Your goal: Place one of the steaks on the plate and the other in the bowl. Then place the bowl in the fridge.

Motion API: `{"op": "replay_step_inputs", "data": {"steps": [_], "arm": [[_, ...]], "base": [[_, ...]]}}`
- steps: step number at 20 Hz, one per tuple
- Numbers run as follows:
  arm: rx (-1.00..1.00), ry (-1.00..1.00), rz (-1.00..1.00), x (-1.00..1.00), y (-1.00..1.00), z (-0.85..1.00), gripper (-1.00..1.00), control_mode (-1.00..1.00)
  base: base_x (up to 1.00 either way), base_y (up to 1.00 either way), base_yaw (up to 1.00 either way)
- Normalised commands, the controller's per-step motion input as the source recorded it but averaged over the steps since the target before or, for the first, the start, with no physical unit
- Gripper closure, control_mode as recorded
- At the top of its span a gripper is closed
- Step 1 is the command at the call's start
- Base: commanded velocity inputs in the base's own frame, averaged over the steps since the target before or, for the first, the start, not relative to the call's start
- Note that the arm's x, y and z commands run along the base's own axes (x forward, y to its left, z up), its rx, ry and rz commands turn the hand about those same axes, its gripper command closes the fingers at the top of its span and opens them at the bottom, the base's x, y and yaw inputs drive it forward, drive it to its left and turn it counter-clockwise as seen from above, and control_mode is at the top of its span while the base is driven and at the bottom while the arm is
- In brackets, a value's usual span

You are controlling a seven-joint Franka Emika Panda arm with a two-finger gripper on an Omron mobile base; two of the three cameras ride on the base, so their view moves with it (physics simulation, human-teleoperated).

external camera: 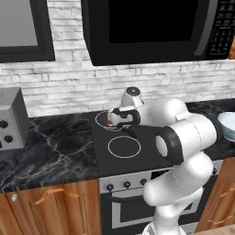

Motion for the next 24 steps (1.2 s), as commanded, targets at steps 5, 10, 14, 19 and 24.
{"op": "replay_step_inputs", "data": {"steps": [5, 10, 14, 19, 24], "arm": [[0.00, 0.00, -0.02, 0.46, 0.01, -0.23, -1.00, -1.00], [0.00, 0.00, -0.04, 0.34, 0.10, -0.21, -1.00, -1.00], [0.00, 0.01, -0.06, 0.32, 0.11, -0.19, -1.00, -1.00], [0.00, 0.04, -0.05, 0.28, 0.02, -0.15, -1.00, -1.00], [0.00, 0.02, -0.01, 0.35, 0.06, -0.21, -1.00, -1.00]], "base": [[0.00, 0.00, 0.00], [0.00, 0.00, 0.00], [0.00, 0.00, 0.00], [0.00, 0.00, 0.00], [0.00, 0.00, 0.00]]}}
